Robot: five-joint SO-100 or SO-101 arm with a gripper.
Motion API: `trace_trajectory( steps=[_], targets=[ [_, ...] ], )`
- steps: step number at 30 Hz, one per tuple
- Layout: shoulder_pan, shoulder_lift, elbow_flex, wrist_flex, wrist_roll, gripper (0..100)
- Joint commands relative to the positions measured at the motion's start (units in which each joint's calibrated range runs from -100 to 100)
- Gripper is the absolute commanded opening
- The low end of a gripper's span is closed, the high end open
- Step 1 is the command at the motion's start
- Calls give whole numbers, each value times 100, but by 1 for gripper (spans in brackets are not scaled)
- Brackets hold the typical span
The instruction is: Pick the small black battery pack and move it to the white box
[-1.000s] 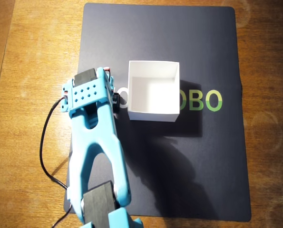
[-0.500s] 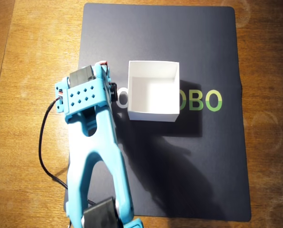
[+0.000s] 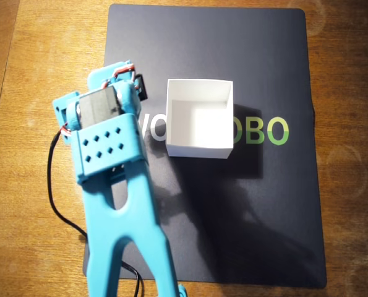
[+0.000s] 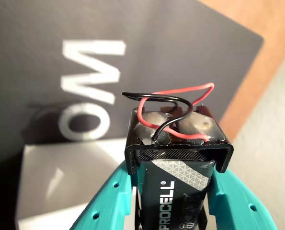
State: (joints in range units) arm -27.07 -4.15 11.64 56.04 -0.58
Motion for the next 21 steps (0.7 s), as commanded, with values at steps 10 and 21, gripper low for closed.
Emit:
trace_trajectory(
  steps=[10, 21],
  targets=[
    [2326, -1010, -89, -30, 55, 7],
    [3112, -966, 84, 373, -260, 7]
  ],
)
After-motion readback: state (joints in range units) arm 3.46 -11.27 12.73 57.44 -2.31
